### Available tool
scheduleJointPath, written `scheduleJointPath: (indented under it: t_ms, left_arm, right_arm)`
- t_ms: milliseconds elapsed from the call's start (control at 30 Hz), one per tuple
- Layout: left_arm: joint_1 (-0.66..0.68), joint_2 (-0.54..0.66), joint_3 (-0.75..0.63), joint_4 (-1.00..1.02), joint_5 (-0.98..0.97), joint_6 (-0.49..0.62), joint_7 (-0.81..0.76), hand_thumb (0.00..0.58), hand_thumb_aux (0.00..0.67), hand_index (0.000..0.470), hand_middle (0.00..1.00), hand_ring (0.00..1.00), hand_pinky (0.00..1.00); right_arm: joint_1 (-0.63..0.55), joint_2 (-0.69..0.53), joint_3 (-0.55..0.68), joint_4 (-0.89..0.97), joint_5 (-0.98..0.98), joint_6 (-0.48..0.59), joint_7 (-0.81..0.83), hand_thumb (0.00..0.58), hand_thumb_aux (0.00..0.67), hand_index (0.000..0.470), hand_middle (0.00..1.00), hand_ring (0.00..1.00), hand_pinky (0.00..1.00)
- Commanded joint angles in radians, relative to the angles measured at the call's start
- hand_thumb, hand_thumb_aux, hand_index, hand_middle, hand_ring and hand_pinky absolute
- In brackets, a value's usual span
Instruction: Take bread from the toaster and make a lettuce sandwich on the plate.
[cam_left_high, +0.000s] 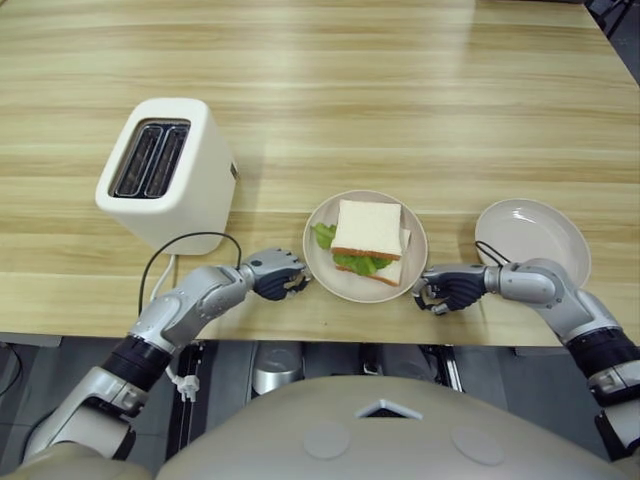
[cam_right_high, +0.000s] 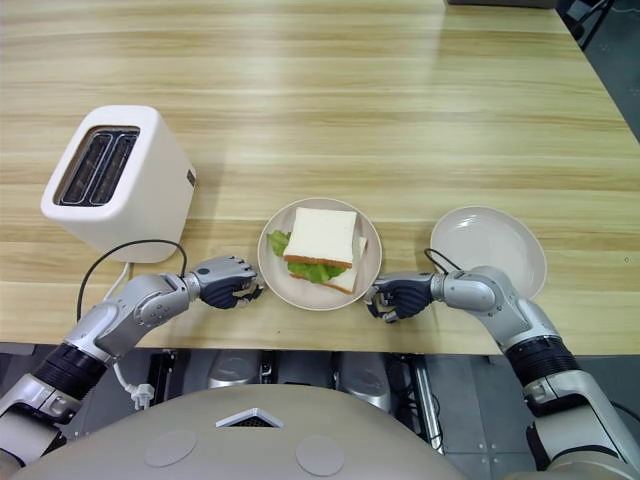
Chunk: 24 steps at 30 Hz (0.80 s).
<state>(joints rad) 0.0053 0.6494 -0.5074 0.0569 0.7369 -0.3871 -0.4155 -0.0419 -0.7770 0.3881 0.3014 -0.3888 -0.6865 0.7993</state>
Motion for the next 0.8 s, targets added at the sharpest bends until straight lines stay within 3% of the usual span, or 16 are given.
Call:
scheduleJointPath:
  t_ms: [33,267,533,633,800]
  left_arm:
    - [0.018,-0.028,-0.097,0.101,0.073,0.018,-0.047,0.580,0.670,0.460,1.00,1.00,1.00]
    - [-0.132,-0.123,-0.084,0.213,0.082,0.031,0.007,0.580,0.670,0.460,1.00,1.00,1.00]
    - [-0.366,-0.242,-0.100,0.590,0.067,-0.004,0.135,0.580,0.670,0.460,1.00,1.00,1.00]
    - [-0.472,-0.300,-0.103,0.773,0.071,-0.008,0.218,0.580,0.670,0.460,1.00,1.00,1.00]
    - [-0.605,-0.395,-0.099,1.011,0.052,0.001,0.338,0.580,0.670,0.460,1.00,1.00,1.00]
  right_arm:
    - [0.020,0.018,0.067,-0.005,-0.062,0.016,0.012,0.580,0.670,0.460,1.00,1.00,1.00]
    - [-0.139,0.121,0.074,0.078,-0.119,0.020,-0.077,0.580,0.670,0.460,1.00,1.00,1.00]
    - [-0.381,0.273,0.138,0.452,-0.205,-0.011,-0.223,0.580,0.670,0.460,1.00,1.00,1.00]
    - [-0.475,0.335,0.139,0.609,-0.186,-0.004,-0.221,0.580,0.670,0.460,1.00,1.00,1.00]
    - [-0.654,0.425,0.178,0.895,-0.262,0.046,-0.381,0.580,0.670,0.460,1.00,1.00,1.00]
